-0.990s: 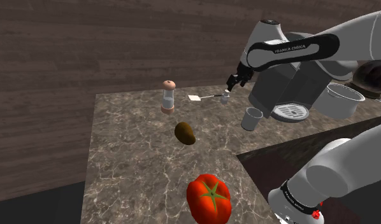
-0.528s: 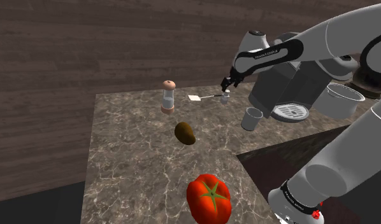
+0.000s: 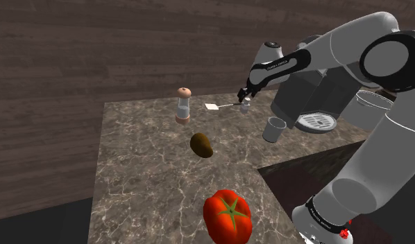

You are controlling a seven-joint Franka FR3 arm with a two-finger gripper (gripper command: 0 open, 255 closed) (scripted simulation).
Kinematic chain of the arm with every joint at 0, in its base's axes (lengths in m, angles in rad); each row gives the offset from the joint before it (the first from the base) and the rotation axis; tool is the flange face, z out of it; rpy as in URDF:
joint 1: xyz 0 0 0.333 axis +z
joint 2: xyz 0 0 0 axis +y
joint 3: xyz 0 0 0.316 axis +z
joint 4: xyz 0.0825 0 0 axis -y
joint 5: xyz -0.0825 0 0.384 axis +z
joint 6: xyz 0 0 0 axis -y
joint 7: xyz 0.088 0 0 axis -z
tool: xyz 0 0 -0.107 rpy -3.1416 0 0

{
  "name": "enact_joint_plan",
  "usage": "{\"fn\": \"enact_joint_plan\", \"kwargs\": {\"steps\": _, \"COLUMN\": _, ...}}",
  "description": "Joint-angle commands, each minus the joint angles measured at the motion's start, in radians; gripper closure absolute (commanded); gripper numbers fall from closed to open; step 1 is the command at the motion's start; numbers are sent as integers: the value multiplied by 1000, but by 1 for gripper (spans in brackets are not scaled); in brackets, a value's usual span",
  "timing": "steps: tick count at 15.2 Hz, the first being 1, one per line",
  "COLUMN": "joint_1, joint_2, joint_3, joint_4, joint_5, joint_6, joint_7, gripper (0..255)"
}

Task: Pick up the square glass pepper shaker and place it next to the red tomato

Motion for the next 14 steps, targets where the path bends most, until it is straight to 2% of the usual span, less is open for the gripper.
{"fn": "enact_joint_plan", "kwargs": {"steps": 1, "joint_1": -3, "joint_2": 27, "joint_3": 0, "joint_4": 6, "joint_5": 5, "joint_6": 21, "joint_7": -4, "gripper": 0}}
{"fn": "enact_joint_plan", "kwargs": {"steps": 10, "joint_1": -5, "joint_2": 45, "joint_3": 0, "joint_4": 8, "joint_5": 8, "joint_6": 38, "joint_7": -6, "gripper": 0}}
{"fn": "enact_joint_plan", "kwargs": {"steps": 11, "joint_1": -5, "joint_2": 45, "joint_3": 0, "joint_4": 8, "joint_5": 8, "joint_6": 38, "joint_7": -6, "gripper": 255}}
{"fn": "enact_joint_plan", "kwargs": {"steps": 14, "joint_1": -5, "joint_2": 45, "joint_3": 0, "joint_4": 7, "joint_5": 8, "joint_6": 38, "joint_7": -6, "gripper": 255}}
